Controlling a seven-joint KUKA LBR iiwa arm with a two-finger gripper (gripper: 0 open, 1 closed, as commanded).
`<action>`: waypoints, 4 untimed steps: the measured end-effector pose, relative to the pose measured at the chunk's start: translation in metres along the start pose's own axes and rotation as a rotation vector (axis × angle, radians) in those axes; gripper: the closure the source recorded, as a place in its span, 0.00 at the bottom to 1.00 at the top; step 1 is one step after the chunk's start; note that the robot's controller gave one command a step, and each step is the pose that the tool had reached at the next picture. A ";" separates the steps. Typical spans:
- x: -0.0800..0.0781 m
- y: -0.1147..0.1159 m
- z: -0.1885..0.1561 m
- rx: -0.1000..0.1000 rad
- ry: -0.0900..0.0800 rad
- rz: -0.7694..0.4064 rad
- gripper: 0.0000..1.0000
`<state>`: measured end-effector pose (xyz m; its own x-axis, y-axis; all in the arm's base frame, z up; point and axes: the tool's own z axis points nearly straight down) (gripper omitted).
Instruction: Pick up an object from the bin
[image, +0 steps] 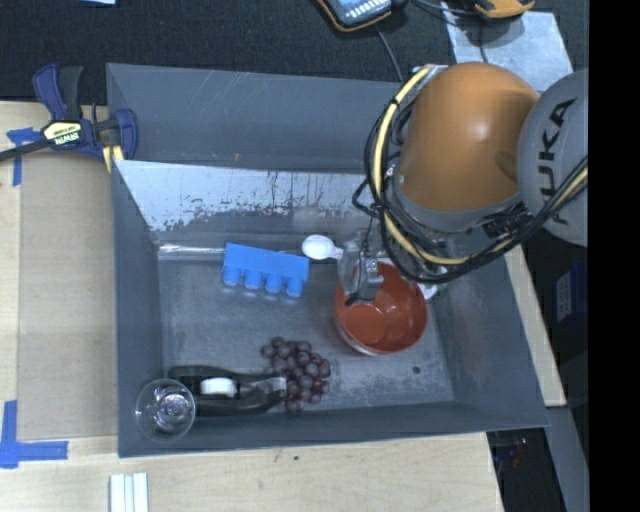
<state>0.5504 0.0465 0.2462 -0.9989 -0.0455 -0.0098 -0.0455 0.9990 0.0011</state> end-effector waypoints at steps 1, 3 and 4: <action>-0.014 -0.016 0.004 0.002 -0.015 0.034 1.00; -0.025 -0.057 0.138 0.005 -0.020 -0.218 1.00; -0.032 -0.007 0.090 -0.001 -0.025 0.064 1.00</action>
Offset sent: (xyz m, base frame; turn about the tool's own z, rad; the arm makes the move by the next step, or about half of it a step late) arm 0.0197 0.0087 -0.0440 -0.2287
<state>0.5835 0.0409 0.1570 -0.9992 0.0181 -0.0347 0.0180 0.9998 0.0037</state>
